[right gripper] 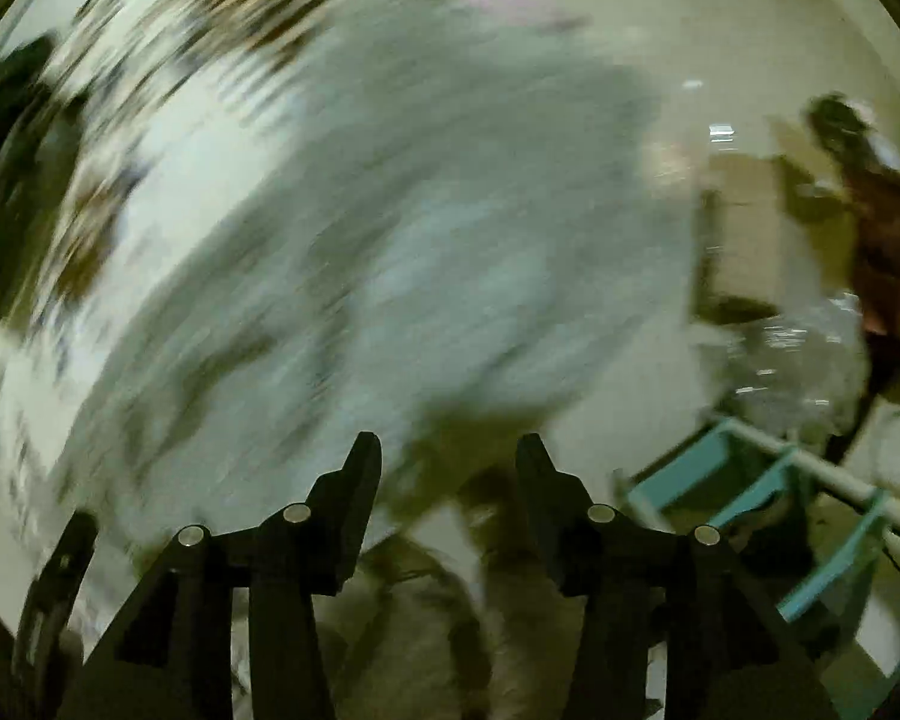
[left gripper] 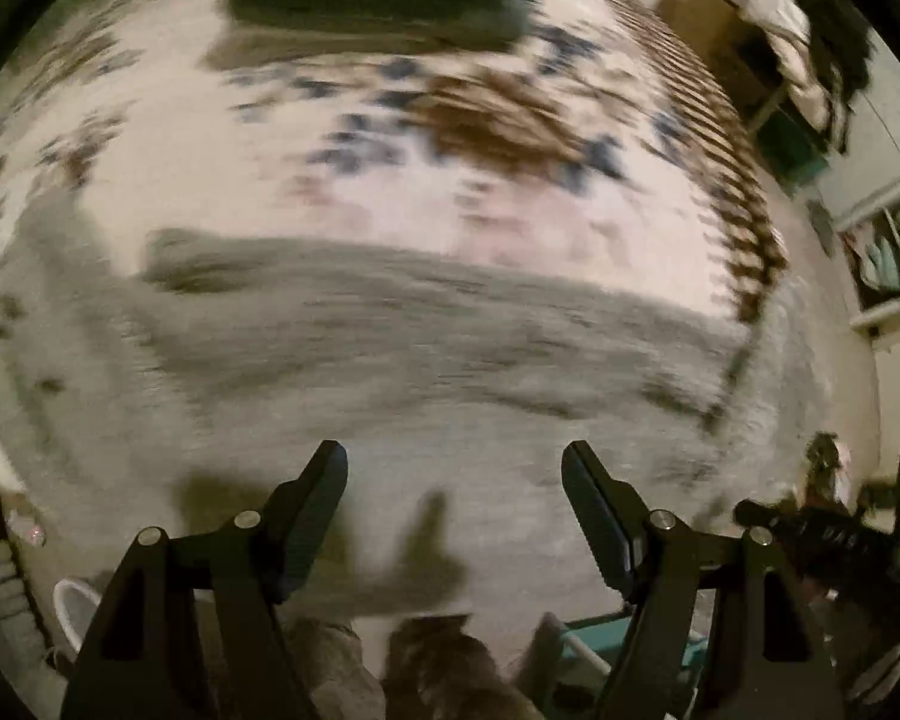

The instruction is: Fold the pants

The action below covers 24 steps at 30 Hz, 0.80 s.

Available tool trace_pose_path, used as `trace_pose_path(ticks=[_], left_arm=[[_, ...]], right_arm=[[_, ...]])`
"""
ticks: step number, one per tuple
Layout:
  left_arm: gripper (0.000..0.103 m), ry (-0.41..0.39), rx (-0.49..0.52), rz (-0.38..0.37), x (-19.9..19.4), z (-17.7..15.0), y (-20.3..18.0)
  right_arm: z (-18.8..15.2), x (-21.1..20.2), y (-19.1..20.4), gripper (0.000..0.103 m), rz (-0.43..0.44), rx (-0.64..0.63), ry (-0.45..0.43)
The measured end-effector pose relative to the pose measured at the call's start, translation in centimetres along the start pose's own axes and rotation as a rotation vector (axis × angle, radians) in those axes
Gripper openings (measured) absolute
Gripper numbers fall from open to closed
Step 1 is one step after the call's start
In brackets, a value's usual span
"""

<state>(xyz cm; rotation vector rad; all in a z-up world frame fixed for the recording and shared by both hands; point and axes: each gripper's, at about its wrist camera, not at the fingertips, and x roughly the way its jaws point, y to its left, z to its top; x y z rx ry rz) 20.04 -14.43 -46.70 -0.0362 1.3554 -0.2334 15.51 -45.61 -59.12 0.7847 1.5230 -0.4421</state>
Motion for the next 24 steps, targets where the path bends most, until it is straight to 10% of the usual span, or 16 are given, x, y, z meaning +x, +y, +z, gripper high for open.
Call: trace_pose_path(ticks=[7,12,21,24], left_arm=[[0.072,0.021,-0.176,0.154,-1.8,2.6,16.1],[0.072,0.054,-0.378,0.108,-1.9,8.2,25.7],[0.071,0.233,-0.327,0.182,7.1,15.9,27.8],[0.004,0.209,-0.31,0.122,8.5,15.7,28.2]], right_arm=[[-6.0,8.1,10.5,0.05,0.091,0.025,0.201],[-9.0,11.3,17.4,0.05,0.082,0.032,0.221],[-8.4,13.9,26.1,0.052,-0.203,0.044,0.026],[-8.4,14.1,27.3,0.052,-0.224,0.037,0.034]])
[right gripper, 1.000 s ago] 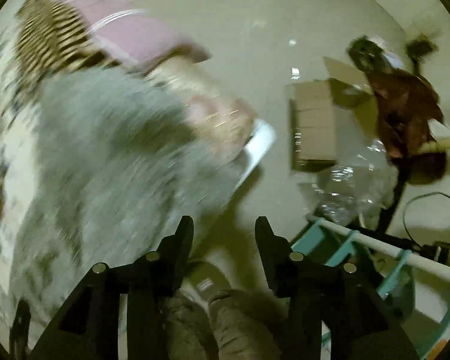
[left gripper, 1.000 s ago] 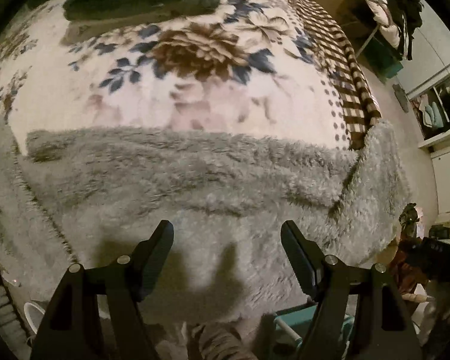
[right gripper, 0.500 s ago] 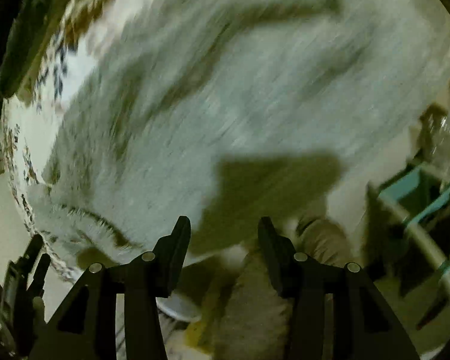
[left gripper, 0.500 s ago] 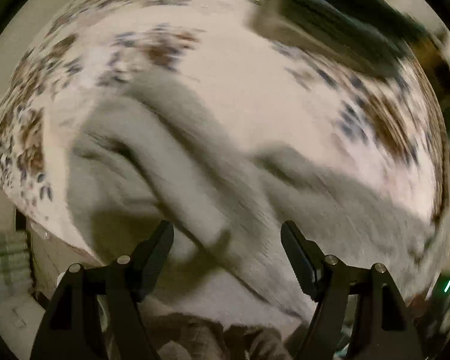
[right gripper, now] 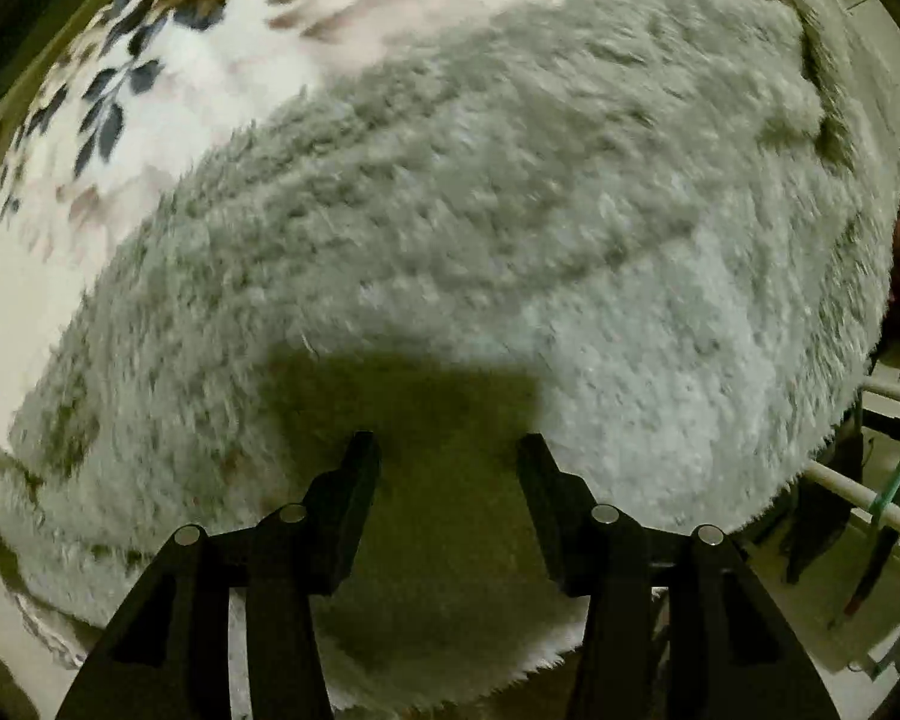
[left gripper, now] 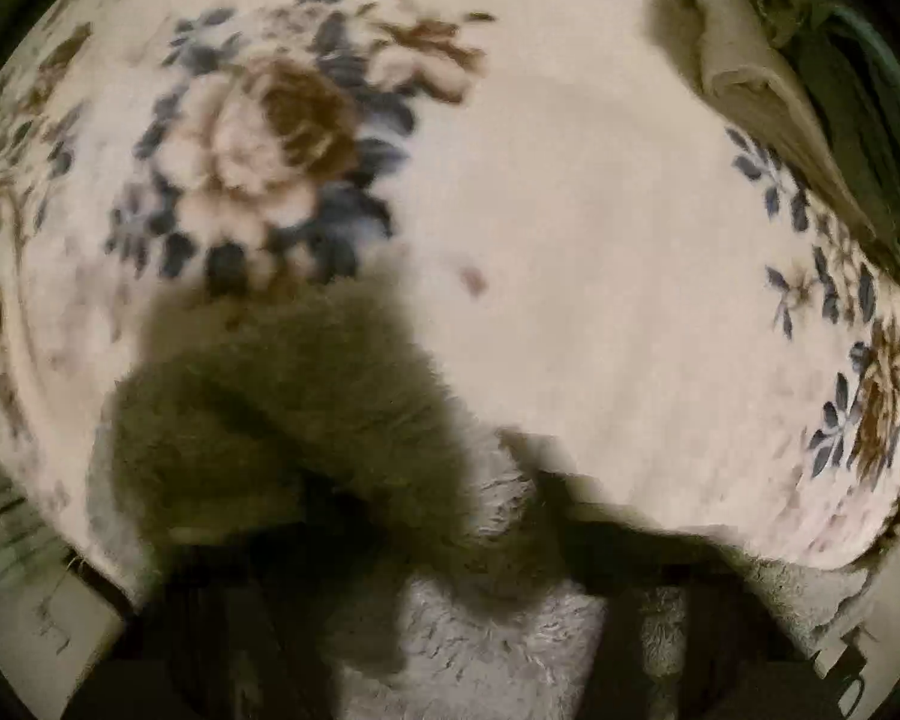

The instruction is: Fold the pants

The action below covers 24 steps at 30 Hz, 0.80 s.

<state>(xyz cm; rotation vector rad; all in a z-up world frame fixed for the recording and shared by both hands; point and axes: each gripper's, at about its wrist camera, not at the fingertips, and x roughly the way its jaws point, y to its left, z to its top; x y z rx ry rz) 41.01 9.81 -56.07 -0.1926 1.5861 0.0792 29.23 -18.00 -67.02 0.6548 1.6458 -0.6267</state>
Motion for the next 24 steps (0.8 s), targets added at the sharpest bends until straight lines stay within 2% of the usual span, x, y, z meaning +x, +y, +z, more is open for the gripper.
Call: trace_pose_path(ticks=[3,4,7,9,12,16,18,20,21,22,23,24], left_arm=[[0.004,-0.161,-0.037,-0.134,-3.7,-2.3,2.6],[0.004,-0.203,-0.045,-0.157,-5.2,-3.5,3.7],[0.004,-0.287,-0.082,-0.174,-8.9,-8.2,8.1],[0.004,-0.298,-0.129,-0.153,-10.1,-11.6,11.4],[0.007,-0.243,-0.225,-0.119,-8.9,-15.5,15.5],[0.009,-0.031,-0.4,-0.167,-3.6,-20.6,20.1],[0.016,0.0,-0.462,-0.213,-2.9,-21.9,21.1],[0.042,-0.035,-0.499,-0.254,-3.5,-22.5,21.6],[0.049,-0.054,-0.499,-0.268,-3.8,-22.5,21.4],[0.065,-0.085,-0.496,-0.269,-4.4,-22.4,21.3],[0.071,-0.114,-0.484,-0.262,-4.9,-22.3,21.1],[0.071,-0.129,-0.473,-0.248,-5.3,-22.0,21.0]], right_arm=[[-0.6,-0.8,1.1,0.052,-0.008,-0.039,-0.007],[-1.0,-1.2,1.5,0.052,-0.008,-0.053,-0.01],[-2.7,-2.9,1.8,0.052,-0.009,-0.1,-0.036],[-4.9,-3.4,1.8,0.052,-0.02,-0.148,-0.046],[-8.0,-3.3,3.1,0.052,-0.023,-0.209,-0.02],[-12.0,-3.2,3.8,0.052,-0.011,-0.26,0.029],[-14.0,-3.5,3.3,0.056,0.021,-0.261,0.048],[-14.7,-4.5,1.4,0.06,0.087,-0.238,0.035],[-15.3,-4.9,0.6,0.062,0.1,-0.234,0.017],[-14.9,-5.5,-0.6,0.063,0.095,-0.237,0.006],[-15.5,-5.7,-1.1,0.063,0.079,-0.238,0.002],[-16.1,-5.9,-1.5,0.063,0.066,-0.232,0.005]])
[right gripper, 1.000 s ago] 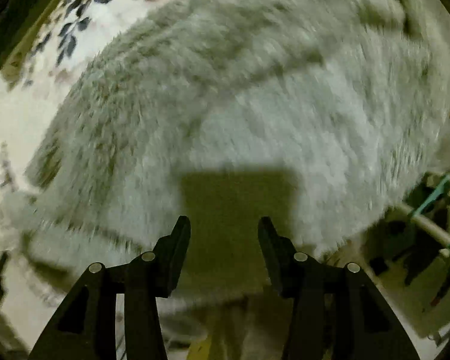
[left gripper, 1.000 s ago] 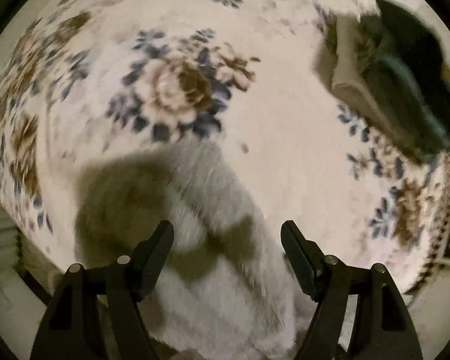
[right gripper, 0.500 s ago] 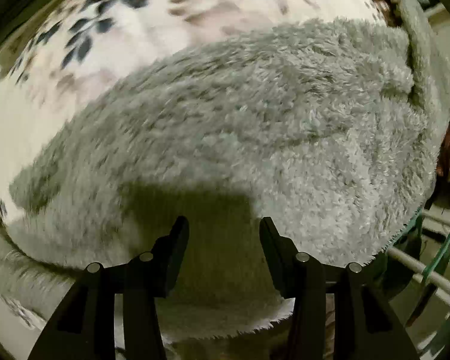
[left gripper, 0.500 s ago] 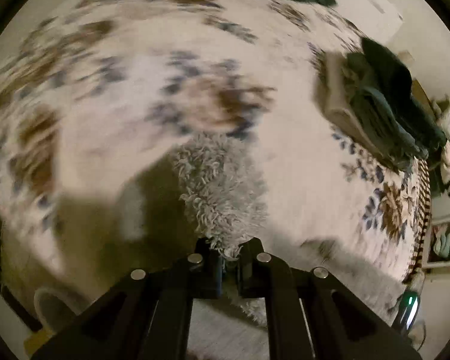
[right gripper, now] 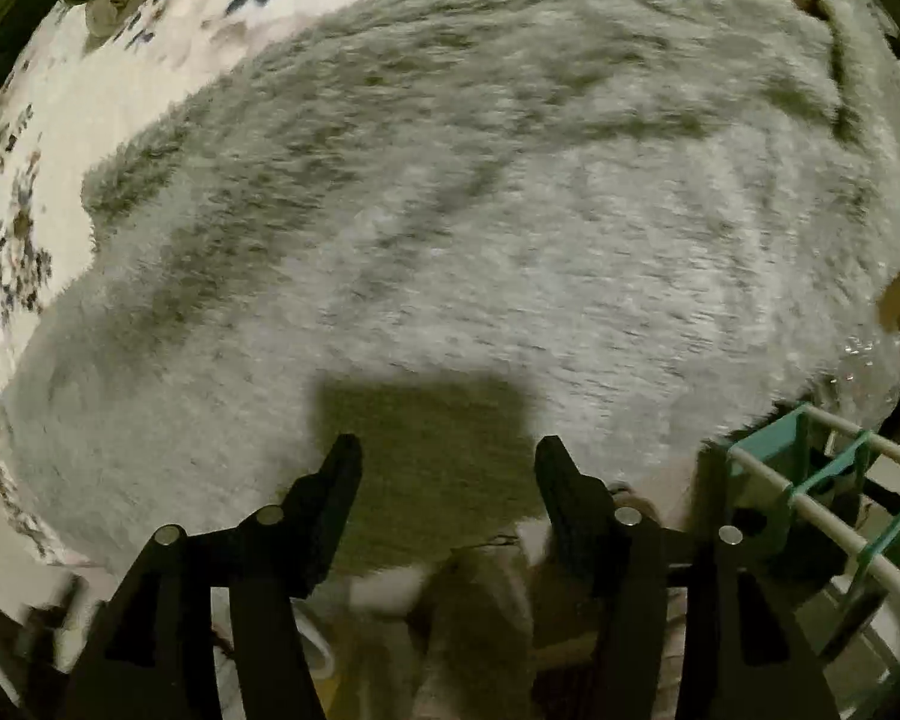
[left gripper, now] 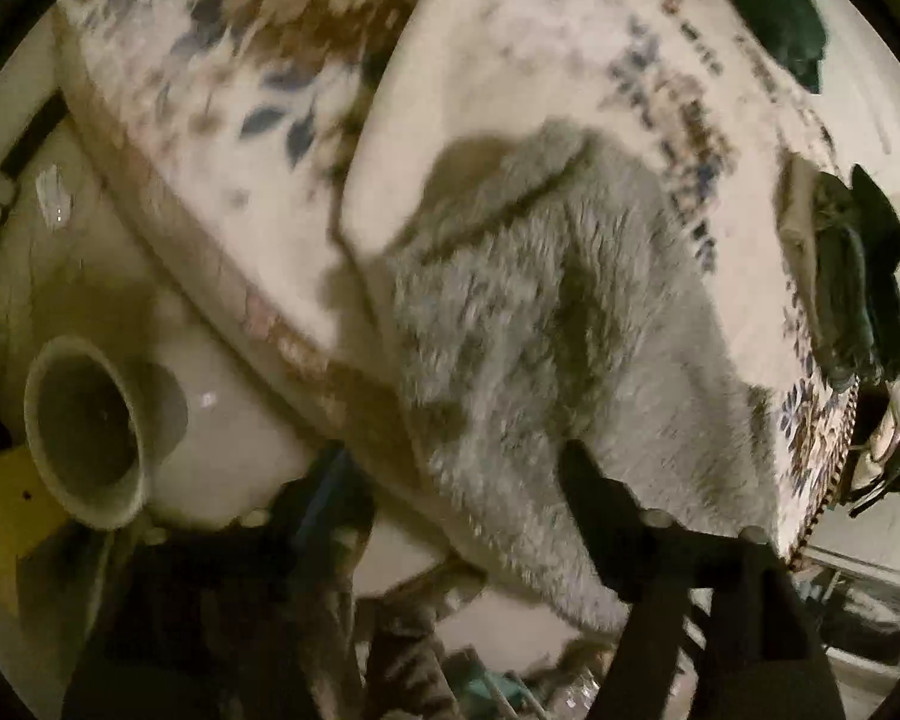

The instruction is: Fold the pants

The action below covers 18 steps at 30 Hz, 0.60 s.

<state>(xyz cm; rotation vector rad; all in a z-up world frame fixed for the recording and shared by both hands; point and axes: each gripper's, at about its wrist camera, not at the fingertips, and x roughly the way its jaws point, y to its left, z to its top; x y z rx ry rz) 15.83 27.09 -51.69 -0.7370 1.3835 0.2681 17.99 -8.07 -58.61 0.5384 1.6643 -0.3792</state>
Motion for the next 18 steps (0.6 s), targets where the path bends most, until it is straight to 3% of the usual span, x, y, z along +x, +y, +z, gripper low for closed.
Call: trace_pose_path(ticks=[2,4,6,7,8,11,13,16,17,18], left_arm=[[0.071,-0.045,0.034,0.026,-0.7,0.8,-1.3],[0.071,-0.077,0.071,0.054,-1.3,1.9,-2.7],[0.071,-0.128,0.164,0.09,-1.7,2.7,-5.9],[0.074,-0.162,0.233,0.13,-1.7,3.2,-7.9],[0.085,-0.186,0.308,0.175,-1.4,3.6,-9.9],[0.087,-0.216,0.435,0.216,0.3,4.7,-13.3],[0.087,-0.193,0.477,0.19,2.2,5.6,-15.1],[0.087,-0.192,0.513,0.193,3.8,6.2,-17.0],[0.087,-0.186,0.516,0.182,4.2,6.4,-17.2],[0.087,-0.18,0.514,0.171,4.4,6.5,-17.5]], right_arm=[[-1.0,-0.6,0.2,0.063,0.009,-0.013,0.012],[0.5,-2.1,-0.5,0.063,0.029,-0.046,0.001],[2.5,-3.8,2.5,0.063,0.067,-0.107,-0.024],[3.5,-4.7,3.7,0.063,0.078,-0.137,-0.033],[4.6,-5.4,5.5,0.063,0.092,-0.174,-0.038],[9.0,-6.8,11.3,0.063,0.139,-0.281,-0.034],[12.9,-6.2,14.6,0.063,0.112,-0.363,-0.021],[19.4,-2.1,16.7,0.063,-0.041,-0.529,0.05],[20.1,-1.4,17.8,0.06,-0.066,-0.578,0.073],[20.5,-1.1,18.2,0.028,-0.082,-0.6,0.088]])
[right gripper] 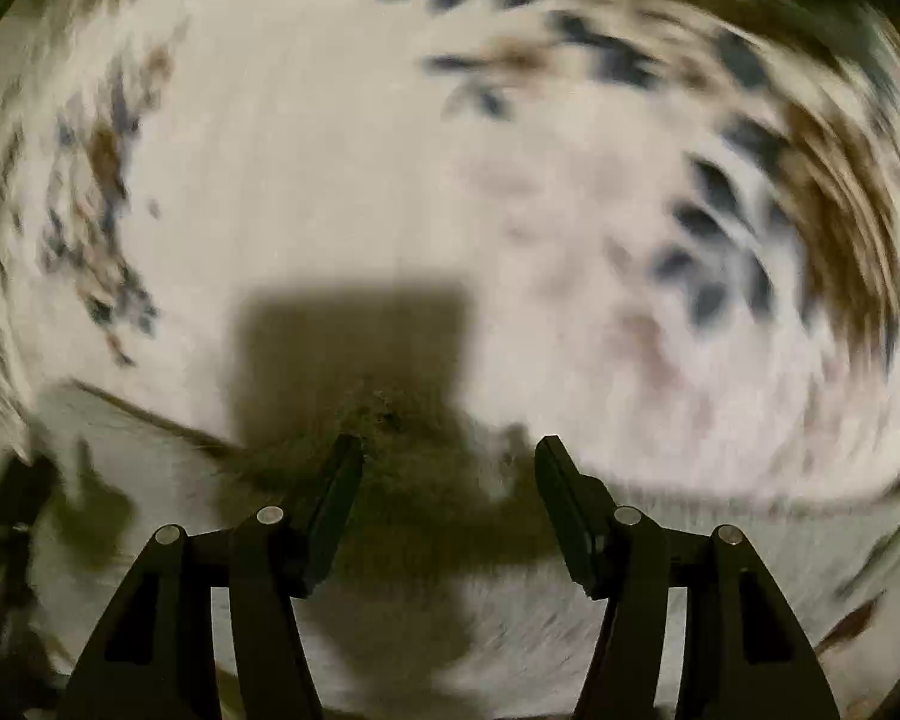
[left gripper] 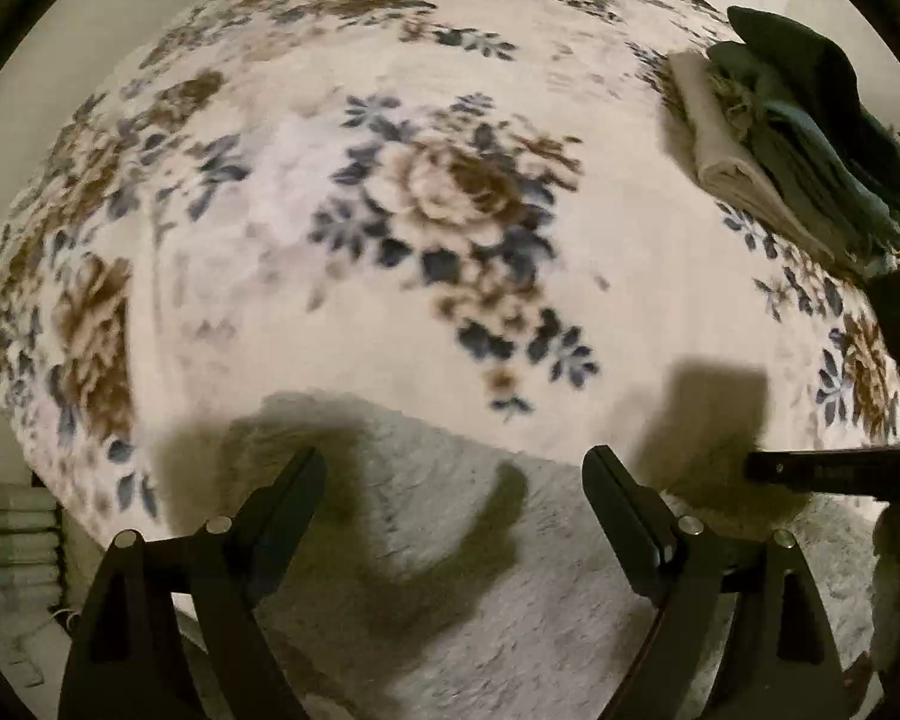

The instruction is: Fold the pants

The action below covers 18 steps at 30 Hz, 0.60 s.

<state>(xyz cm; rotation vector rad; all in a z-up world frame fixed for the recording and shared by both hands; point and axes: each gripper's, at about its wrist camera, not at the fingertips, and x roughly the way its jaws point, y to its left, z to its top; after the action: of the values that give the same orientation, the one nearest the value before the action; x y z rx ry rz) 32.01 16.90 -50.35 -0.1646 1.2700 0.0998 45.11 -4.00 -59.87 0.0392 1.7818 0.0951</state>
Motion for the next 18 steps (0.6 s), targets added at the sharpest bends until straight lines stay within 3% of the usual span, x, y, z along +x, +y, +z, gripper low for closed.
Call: trace_pose_path(ticks=[1,7,11,12,13,15,16,17,18], left_arm=[[0.087,0.0,-0.001,-0.001,-0.2,0.0,-0.1],[0.087,0.023,-0.065,-0.03,0.1,-0.8,2.0],[0.087,0.021,-0.126,-0.047,-0.1,-1.0,3.6],[0.087,0.02,-0.131,-0.05,-0.3,-1.1,3.8],[0.087,0.019,-0.133,-0.052,-0.4,-1.1,4.0],[0.087,0.015,-0.14,-0.054,-0.8,-1.4,4.5],[0.087,0.016,-0.146,-0.052,-1.0,-1.5,4.9],[0.087,0.023,-0.156,-0.052,-1.1,-1.8,5.4],[0.087,0.031,-0.182,-0.054,-1.3,-2.3,6.2]], right_arm=[[0.3,-0.3,-0.1,0.003,-0.002,0.005,0.002],[1.6,-5.8,-3.0,0.0,0.05,0.136,-0.188],[3.0,-5.2,-4.0,0.0,0.06,0.14,-0.15],[1.4,-4.1,-3.9,0.001,0.027,0.112,-0.13],[1.2,-4.1,-3.7,0.003,0.004,0.088,-0.111],[0.3,-4.9,-4.0,0.02,-0.005,0.067,-0.104],[-0.2,-5.4,-4.4,0.039,-0.004,0.073,-0.112],[-1.4,-6.1,-5.2,0.051,-0.005,0.094,-0.119],[-3.1,-6.4,-5.7,0.053,0.006,0.108,-0.122]])
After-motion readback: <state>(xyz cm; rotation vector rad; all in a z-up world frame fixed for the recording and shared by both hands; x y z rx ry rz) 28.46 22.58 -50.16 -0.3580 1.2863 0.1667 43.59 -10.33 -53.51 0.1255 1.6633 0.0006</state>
